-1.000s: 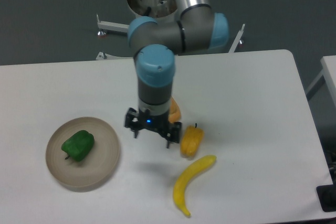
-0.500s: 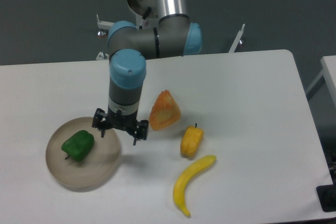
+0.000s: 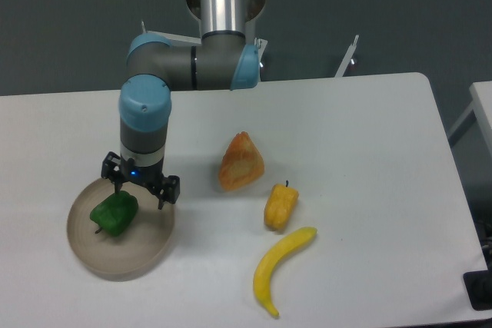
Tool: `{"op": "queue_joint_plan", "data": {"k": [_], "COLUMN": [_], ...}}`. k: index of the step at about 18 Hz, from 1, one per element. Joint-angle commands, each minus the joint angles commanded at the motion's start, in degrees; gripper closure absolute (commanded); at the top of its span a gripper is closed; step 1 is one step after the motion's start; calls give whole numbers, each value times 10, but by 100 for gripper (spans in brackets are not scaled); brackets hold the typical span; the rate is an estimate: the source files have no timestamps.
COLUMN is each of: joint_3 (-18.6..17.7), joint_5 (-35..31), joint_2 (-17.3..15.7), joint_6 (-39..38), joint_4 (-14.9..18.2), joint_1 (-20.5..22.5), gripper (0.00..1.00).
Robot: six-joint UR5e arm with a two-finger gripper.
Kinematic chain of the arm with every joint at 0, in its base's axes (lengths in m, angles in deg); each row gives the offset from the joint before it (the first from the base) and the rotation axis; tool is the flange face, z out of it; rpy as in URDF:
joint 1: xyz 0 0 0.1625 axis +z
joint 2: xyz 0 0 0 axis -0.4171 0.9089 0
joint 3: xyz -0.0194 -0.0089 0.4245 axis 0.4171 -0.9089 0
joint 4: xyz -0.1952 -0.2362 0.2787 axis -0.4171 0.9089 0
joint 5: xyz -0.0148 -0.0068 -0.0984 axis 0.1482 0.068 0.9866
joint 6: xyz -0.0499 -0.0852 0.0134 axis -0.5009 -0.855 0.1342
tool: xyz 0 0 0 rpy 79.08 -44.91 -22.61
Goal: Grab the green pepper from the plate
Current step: 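Lower the open gripper around the green pepper and close it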
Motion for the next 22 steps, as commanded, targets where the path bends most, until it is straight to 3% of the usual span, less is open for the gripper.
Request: {"op": "queue_joint_plan", "data": {"k": [11, 22], "joint_3": [-2, 3], "joint_5": [-4, -6], "joint_2": [18, 30], "joint_6": [3, 11], "joint_4": [-25, -25], "joint_1": [-12, -20], "gripper": [0, 0]}}
